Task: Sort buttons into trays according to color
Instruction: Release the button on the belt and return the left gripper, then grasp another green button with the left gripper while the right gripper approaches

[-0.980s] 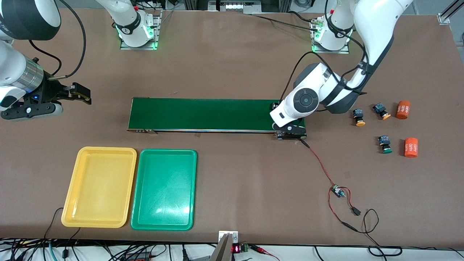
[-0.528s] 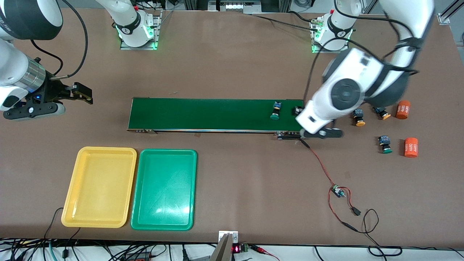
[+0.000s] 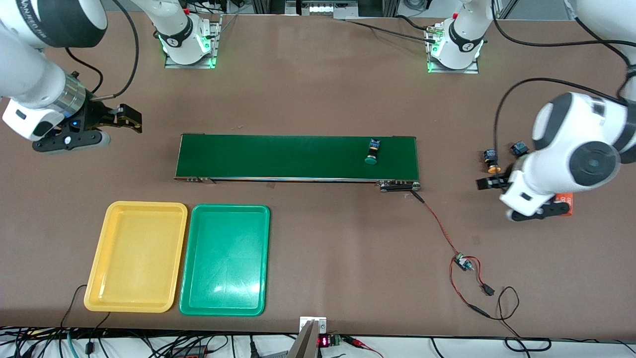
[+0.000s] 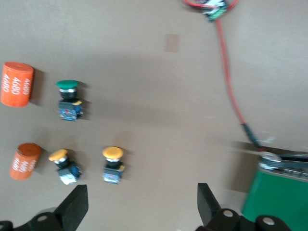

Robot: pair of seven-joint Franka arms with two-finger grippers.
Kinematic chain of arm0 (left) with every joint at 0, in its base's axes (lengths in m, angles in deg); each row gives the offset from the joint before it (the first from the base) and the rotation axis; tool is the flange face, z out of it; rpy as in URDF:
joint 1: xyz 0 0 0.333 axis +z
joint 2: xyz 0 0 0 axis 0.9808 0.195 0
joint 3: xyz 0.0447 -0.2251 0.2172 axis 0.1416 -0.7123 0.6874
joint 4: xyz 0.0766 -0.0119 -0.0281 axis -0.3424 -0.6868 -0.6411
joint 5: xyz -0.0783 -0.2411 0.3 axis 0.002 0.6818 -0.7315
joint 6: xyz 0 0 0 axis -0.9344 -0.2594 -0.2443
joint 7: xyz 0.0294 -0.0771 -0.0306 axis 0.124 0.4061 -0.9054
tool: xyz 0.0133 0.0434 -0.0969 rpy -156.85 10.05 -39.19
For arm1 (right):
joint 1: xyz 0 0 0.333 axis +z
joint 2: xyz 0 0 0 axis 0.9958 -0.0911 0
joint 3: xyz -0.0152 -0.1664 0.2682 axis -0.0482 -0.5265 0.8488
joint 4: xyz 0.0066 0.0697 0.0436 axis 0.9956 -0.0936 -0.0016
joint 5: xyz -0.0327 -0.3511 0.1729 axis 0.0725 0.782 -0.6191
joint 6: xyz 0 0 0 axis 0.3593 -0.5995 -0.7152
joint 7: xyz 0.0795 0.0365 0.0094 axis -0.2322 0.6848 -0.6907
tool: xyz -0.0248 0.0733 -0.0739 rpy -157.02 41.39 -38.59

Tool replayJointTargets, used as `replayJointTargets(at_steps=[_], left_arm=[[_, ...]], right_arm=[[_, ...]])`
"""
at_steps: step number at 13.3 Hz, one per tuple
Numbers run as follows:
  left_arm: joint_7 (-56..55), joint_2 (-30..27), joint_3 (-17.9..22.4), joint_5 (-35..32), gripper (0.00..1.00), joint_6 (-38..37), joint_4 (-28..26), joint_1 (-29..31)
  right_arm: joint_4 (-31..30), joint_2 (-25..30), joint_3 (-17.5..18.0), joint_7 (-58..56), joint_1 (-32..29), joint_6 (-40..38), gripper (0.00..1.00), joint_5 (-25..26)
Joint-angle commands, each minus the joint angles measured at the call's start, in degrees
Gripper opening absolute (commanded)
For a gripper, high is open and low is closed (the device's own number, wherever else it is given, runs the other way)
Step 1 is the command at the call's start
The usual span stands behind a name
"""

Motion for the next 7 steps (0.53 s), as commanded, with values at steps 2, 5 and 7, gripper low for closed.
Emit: replayJointTargets(at_steps=[2,5,7], left_arm=[[11.5,3.3,0.9,-0.9,1.0,3.9,-0.6,5.9],[12.6,3.9,2.7,-1.4,1.0,6.0,-1.6,6.9],[12.6,5.0,6.9,-1.4,1.0,7.7,-4.0,5.7]], right_arm=[[-11.3,7.9,2.1,4.2,-0.4,6.6,1.0,-0.8],[-13.6,9.4,5.5,10.0,-1.4,7.2,1.0,-1.7],[-13.7,9.4,11.0,16.6,-3.3,7.0,1.0,-1.7]])
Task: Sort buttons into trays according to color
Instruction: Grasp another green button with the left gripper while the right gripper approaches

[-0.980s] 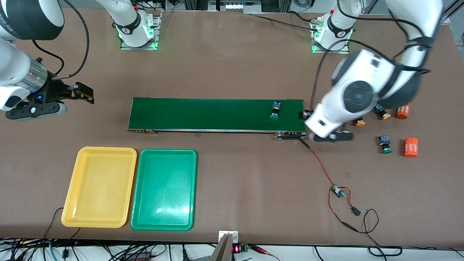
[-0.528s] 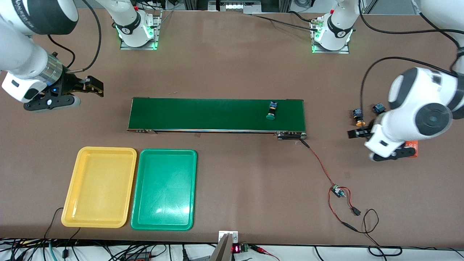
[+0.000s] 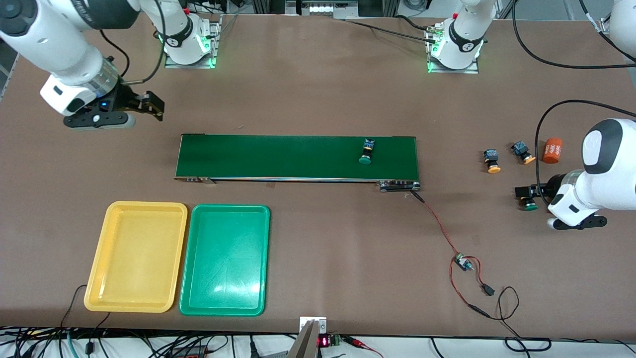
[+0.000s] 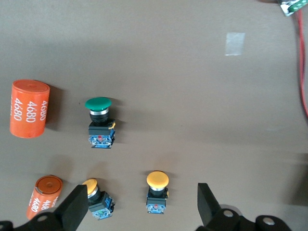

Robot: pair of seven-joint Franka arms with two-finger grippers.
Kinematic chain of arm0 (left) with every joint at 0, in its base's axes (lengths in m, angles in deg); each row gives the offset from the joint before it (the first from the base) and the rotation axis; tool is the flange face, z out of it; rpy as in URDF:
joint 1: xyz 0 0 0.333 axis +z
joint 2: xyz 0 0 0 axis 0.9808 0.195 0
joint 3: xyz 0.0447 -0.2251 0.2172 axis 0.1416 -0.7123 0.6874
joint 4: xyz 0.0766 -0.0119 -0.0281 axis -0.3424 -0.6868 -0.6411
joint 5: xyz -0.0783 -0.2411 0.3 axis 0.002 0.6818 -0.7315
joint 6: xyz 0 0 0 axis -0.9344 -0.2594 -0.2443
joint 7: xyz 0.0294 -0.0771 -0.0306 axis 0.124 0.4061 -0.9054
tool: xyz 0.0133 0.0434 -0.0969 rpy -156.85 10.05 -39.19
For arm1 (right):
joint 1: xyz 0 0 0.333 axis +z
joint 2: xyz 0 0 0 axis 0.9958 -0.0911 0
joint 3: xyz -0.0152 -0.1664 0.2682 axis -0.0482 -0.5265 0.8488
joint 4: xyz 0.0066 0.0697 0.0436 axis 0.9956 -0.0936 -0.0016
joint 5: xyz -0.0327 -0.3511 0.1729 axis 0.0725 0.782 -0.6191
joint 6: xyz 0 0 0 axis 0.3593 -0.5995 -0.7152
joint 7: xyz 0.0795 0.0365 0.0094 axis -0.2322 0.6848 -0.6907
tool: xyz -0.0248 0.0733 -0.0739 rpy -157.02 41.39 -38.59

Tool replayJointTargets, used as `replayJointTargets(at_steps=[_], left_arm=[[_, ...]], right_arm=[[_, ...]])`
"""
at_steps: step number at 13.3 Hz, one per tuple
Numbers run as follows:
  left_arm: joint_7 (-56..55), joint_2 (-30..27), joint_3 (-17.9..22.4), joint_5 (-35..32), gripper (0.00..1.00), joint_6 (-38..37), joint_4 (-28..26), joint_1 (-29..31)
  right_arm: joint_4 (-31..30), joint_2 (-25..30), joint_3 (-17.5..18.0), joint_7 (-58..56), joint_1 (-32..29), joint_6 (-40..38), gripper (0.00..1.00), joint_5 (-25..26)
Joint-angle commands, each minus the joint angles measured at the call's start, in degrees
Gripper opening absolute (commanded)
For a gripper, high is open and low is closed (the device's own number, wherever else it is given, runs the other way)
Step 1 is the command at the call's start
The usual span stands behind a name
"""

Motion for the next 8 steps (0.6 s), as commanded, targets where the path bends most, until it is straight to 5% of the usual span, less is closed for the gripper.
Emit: replayJointTargets(at_steps=[1,4,8], left_arm=[[0.8,0.5,6.1,-1.3,1.0,2.4,-4.0,-3.2],[2.2,2.6,12.1,-1.3,1.0,9.7,-6.5,-4.5],[10.6,4.4,15.5,-1.4,1.0,24.2,-11.2,-4.5]], right_arm=[[-1.7,1.8,8.0,8.3,-3.2,0.6,1.0,-1.0],[-1.8,1.0,9.0,9.6,-3.1,0.8,1.0,-1.0],[-2.2,-2.0,9.0,12.4,-3.1,5.9,1.0,-3.2]])
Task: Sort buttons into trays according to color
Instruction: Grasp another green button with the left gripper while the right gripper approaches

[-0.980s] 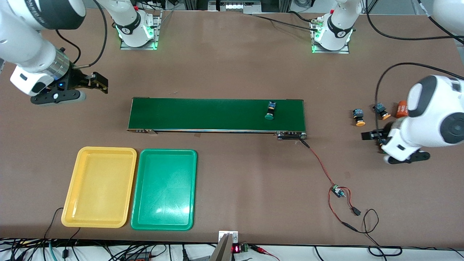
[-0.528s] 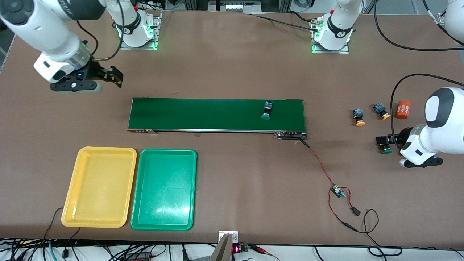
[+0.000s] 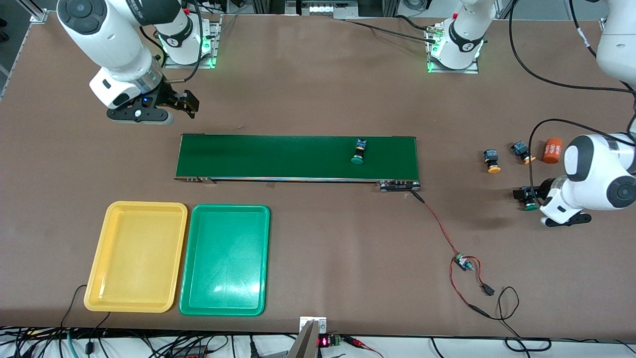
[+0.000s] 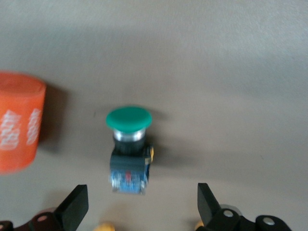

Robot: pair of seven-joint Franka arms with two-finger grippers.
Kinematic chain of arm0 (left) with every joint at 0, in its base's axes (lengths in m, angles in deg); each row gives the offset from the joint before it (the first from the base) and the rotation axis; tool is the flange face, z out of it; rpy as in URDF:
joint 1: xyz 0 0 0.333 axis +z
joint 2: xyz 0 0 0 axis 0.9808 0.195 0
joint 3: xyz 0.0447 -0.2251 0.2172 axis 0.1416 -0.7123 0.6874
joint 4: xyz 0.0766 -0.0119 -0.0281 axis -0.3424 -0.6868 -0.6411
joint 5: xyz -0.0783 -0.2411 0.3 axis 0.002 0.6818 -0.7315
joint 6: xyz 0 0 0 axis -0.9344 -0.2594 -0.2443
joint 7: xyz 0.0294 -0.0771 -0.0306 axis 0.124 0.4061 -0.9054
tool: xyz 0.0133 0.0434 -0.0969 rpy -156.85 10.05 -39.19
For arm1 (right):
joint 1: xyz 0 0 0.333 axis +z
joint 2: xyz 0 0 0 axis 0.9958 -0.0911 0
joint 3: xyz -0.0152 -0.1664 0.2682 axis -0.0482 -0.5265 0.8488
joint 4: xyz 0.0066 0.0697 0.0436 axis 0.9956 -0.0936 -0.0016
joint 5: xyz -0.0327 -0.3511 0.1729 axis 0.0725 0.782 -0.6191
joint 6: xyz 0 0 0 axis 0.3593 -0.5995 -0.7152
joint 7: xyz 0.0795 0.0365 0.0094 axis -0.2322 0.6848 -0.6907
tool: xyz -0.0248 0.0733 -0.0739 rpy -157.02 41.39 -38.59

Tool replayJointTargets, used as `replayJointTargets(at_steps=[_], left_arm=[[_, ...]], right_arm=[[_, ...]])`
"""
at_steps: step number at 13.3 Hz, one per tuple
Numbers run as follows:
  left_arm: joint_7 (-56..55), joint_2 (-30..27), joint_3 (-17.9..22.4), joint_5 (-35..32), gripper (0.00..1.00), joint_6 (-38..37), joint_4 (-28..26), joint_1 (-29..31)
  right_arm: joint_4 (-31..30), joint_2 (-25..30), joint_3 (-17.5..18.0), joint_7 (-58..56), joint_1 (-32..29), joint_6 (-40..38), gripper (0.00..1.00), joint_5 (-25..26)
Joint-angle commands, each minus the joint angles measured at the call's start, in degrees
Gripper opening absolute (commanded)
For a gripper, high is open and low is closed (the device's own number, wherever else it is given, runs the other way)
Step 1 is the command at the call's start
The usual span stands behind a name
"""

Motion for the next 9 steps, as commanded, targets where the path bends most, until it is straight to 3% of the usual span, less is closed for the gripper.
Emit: replayJointTargets(at_steps=[1,5,7,9], left_arm=[[6.5,0.6,2.2,-1.0,0.97,5.4,-1.5,-0.8],[7.1,0.2,2.3,-1.0,0.34,3.9,-3.3,-0.6],[6.4,-0.3,2.2,-0.3,0.21,2.2,-3.1,-0.7],[6.4,-2.6,0.7,0.0,0.17,-1.6,-2.5,-0.9]], right_arm=[[-0.6,-1.5,0.6,2.7,-0.5,4.2,1.0,-1.7],[-0.7,-5.1,0.9,6.9,2.0,9.6,1.0,-1.7],[-0.6,-6.7,1.0,9.6,3.9,11.6,1.0,-1.7],[-0.4,-8.0,1.5,13.3,6.1,12.8,1.0,-1.7]])
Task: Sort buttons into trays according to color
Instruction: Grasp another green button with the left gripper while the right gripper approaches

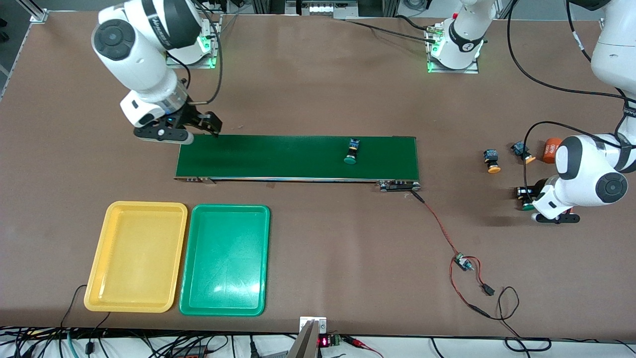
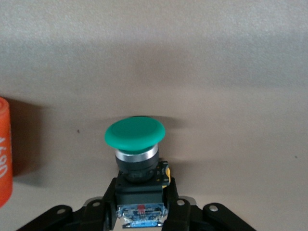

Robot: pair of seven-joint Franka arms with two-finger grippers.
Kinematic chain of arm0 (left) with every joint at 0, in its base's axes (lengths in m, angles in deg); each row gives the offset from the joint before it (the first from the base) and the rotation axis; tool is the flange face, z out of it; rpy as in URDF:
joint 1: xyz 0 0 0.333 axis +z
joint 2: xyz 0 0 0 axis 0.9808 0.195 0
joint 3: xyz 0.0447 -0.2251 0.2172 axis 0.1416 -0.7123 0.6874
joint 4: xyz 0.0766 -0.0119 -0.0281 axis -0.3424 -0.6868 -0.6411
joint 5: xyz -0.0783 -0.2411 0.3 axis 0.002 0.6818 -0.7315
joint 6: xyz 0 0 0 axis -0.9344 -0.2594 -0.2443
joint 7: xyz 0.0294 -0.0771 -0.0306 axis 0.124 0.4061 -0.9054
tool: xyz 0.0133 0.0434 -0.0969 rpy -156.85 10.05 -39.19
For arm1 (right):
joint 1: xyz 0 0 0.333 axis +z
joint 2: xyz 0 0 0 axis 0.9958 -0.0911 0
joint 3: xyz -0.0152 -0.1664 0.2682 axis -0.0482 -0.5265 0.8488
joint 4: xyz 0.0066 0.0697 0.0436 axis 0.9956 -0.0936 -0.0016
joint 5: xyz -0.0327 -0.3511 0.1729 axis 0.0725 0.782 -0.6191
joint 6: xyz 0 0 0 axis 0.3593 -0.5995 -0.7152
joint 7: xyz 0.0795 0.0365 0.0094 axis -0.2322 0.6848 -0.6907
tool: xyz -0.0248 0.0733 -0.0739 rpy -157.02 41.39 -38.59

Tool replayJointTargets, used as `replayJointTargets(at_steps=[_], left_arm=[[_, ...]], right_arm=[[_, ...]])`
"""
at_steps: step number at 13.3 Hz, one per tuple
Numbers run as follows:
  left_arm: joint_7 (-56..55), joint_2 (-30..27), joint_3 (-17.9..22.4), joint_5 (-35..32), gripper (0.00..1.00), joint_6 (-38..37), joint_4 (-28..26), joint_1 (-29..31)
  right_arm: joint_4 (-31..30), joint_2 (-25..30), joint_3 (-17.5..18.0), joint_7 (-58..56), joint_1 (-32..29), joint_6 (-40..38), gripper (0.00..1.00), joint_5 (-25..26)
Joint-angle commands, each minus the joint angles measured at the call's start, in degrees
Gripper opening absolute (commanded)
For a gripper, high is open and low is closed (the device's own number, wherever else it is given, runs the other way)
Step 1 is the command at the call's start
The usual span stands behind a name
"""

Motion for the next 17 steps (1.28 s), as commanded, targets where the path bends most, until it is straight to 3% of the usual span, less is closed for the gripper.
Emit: replayJointTargets(at_steps=[1,4,7,11,17], left_arm=[[0.5,-4.7,-3.4,0.0,0.17,-5.9,-0.2,-0.6],[-0.5,-7.2,-13.0,0.0,0.17,-13.4,-0.1,-1.0],[-8.7,-7.1,-21.2,0.8,0.17,-15.0,-0.3,-3.4],[-17.1,-6.9,-28.3,5.4,0.17,-17.8,-0.8,-6.4],[-33.2,-6.2,-32.4,9.0,0.19,-17.3,-4.9,-11.0]], right_arm=[[0.1,-2.3,0.8,3.8,2.0,3.0,1.0,-0.9],[0.2,-5.3,1.6,3.6,2.0,6.0,1.0,-0.7],[0.0,-5.8,1.6,3.7,2.0,6.2,1.0,-0.6],[-0.1,-6.8,1.7,4.0,2.3,7.3,1.0,-0.6],[0.0,-7.8,2.3,4.1,3.4,7.9,1.0,0.7]])
